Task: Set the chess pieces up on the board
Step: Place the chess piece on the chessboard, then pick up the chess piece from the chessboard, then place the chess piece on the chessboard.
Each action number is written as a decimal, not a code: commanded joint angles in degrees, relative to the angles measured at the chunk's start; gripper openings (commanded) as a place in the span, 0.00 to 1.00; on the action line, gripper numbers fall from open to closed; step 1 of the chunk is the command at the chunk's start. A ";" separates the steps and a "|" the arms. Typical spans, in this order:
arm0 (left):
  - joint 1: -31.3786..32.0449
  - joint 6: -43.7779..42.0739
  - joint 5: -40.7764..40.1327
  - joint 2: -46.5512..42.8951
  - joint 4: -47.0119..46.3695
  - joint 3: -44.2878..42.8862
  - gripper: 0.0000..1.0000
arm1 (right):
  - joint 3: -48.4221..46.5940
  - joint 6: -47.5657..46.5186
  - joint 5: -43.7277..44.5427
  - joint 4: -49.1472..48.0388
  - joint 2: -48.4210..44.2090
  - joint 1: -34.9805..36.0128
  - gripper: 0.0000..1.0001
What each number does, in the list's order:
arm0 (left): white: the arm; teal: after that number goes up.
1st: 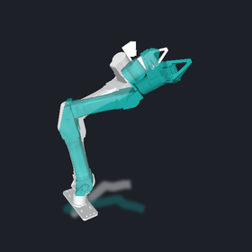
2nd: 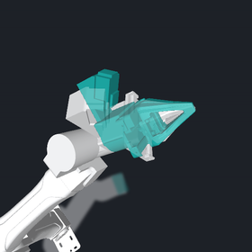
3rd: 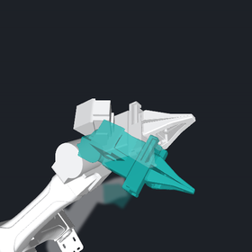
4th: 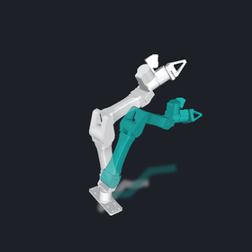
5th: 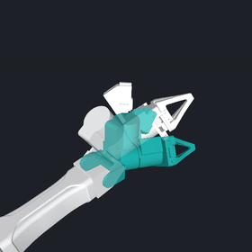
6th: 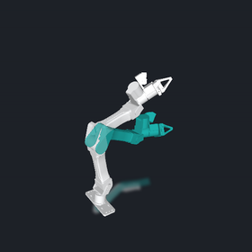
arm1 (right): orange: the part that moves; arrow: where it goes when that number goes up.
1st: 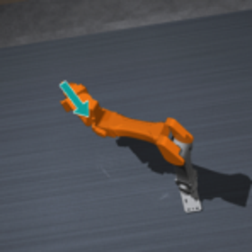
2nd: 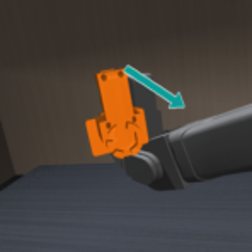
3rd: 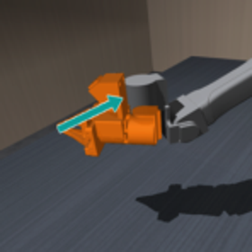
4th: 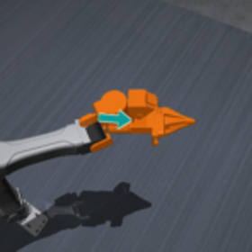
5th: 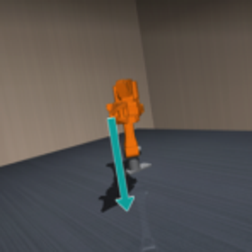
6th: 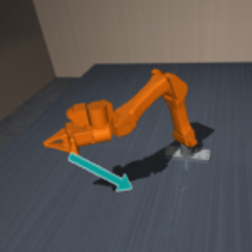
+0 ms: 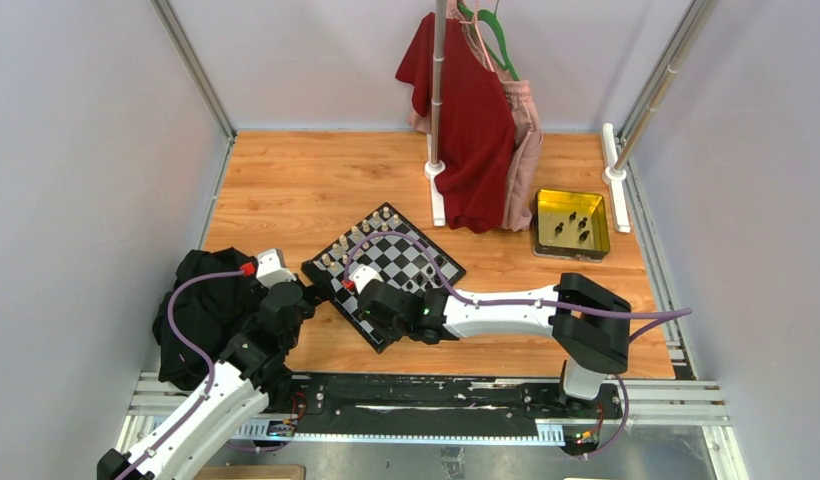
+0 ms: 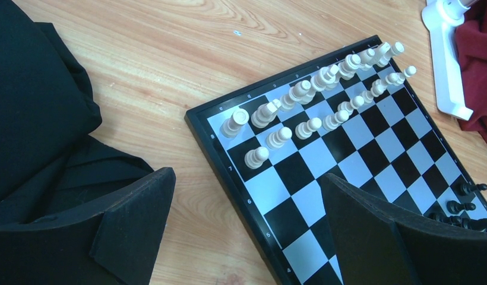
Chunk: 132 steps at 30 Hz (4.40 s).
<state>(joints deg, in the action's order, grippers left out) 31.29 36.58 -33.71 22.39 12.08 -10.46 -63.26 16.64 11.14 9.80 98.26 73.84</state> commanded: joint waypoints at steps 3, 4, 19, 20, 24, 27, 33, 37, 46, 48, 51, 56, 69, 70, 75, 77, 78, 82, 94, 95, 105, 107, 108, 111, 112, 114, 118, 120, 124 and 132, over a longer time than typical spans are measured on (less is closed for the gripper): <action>0.35 -0.54 -0.37 0.28 -1.70 0.17 1.00 | 0.77 -0.57 1.09 -0.49 0.00 -0.50 0.32; 0.35 -0.54 -0.35 0.28 -1.70 0.15 1.00 | 0.84 -0.51 1.20 -0.49 -0.26 -0.49 0.32; 0.35 -0.62 -0.35 0.61 -1.87 0.08 1.00 | 1.65 -0.99 2.96 0.26 -4.32 -0.53 0.35; 0.35 -0.60 -0.38 0.63 -1.88 0.01 1.00 | 1.71 -0.98 3.01 0.32 -4.45 -0.46 0.35; 0.35 -0.51 -0.32 0.72 -1.88 0.04 1.00 | 1.98 -0.83 2.78 0.57 -4.74 -0.50 0.35; 0.35 -0.53 -0.37 0.83 -1.88 0.05 1.00 | 2.26 -0.65 2.62 0.42 -4.82 -0.47 0.35; 0.35 -0.54 -0.21 1.01 -1.97 -0.01 1.00 | 2.52 -0.39 2.40 0.15 -4.51 -0.46 0.35; 0.35 -0.54 -0.22 1.03 -1.97 -0.04 1.00 | 2.29 -0.44 2.06 -0.20 -3.85 -0.49 0.35; 0.35 -0.63 -0.15 1.09 -2.06 -0.01 1.00 | 1.66 -0.82 1.67 -0.32 -2.54 -0.47 0.34; 0.35 -0.63 -0.14 1.08 -2.01 -0.01 1.00 | 1.65 -0.70 1.55 -0.34 -2.42 -0.48 0.34; 0.35 -0.63 -0.11 1.06 -2.06 -0.01 1.00 | 1.65 -0.63 1.31 -0.46 -2.07 -0.52 0.34; 0.35 -0.62 -0.13 1.02 -2.06 -0.02 1.00 | 1.74 -0.62 0.95 -0.73 -1.76 -0.47 0.32; 0.35 -0.64 -0.09 1.20 -2.14 -0.05 1.00 | 2.03 -0.57 -0.21 -1.34 -0.96 -0.63 0.25; 0.35 -0.64 -0.12 1.24 -2.14 -0.03 1.00 | 2.13 -0.54 -0.28 -1.47 -1.01 -0.63 0.24; 0.35 -0.68 -0.09 1.23 -2.14 -0.03 1.00 | 2.51 -0.38 -0.74 -1.72 -0.84 -0.82 0.21; 0.35 -0.69 -0.04 1.24 -2.19 -0.01 1.00 | 2.61 -0.36 -0.83 -1.80 -0.79 -0.82 0.17; 0.35 -0.67 -0.04 1.25 -2.22 -0.06 1.00 | 2.62 -0.38 -0.88 -1.84 -0.83 -0.85 0.14; 0.35 -0.66 -0.04 1.25 -2.16 -0.01 1.00 | 2.77 -0.34 -1.02 -1.82 -1.11 -1.01 0.02; 0.35 -0.63 -0.08 1.08 -2.06 -0.01 1.00 | 2.97 -0.25 -0.83 -1.76 -1.83 -1.02 0.00; 0.35 -0.59 -0.10 1.00 -2.06 0.01 1.00 | 2.97 -0.25 -0.85 -1.73 -1.91 -1.04 0.00; 0.35 -0.63 -0.08 0.90 -2.06 0.06 1.00 | 4.64 0.33 1.00 -0.08 -6.92 -1.04 0.00; 0.35 -0.63 -0.09 0.88 -2.05 0.01 1.00 | 5.28 0.46 1.56 0.39 -8.29 -0.98 0.00; 0.35 -0.63 -0.09 0.90 -2.06 0.00 1.00 | 5.66 0.64 1.80 0.61 -9.01 -1.03 0.00; 0.35 -0.63 -0.11 0.90 -2.06 0.05 1.00 | 6.92 1.12 2.78 1.16 -11.13 -1.11 0.00; 0.34 -0.63 -0.08 0.88 -2.06 0.03 1.00 | 7.34 1.29 3.10 1.38 -11.87 -1.13 0.00; 0.35 -0.63 -0.06 0.90 -2.01 0.05 1.00 | 8.26 1.53 3.74 1.78 -13.22 -1.49 0.00; 0.35 -0.63 0.05 0.90 -2.10 0.05 1.00 | 10.10 2.10 3.99 2.56 -15.41 -3.46 0.00; 0.35 -0.67 0.03 0.89 -2.14 0.08 1.00 | 10.93 2.22 3.74 2.56 -16.16 -4.76 0.00; 0.35 -0.72 0.10 1.05 -2.19 0.06 1.00 | 11.88 1.88 2.85 2.45 -16.77 -7.37 0.00; 0.35 -0.72 0.12 1.29 -2.36 0.02 1.00 | 11.87 0.80 1.36 1.71 -15.77 -11.71 0.00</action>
<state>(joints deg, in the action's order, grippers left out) 31.29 36.53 -33.50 23.49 11.62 -10.46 -51.77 18.00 13.13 11.33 82.74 64.29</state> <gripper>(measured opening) 0.997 0.177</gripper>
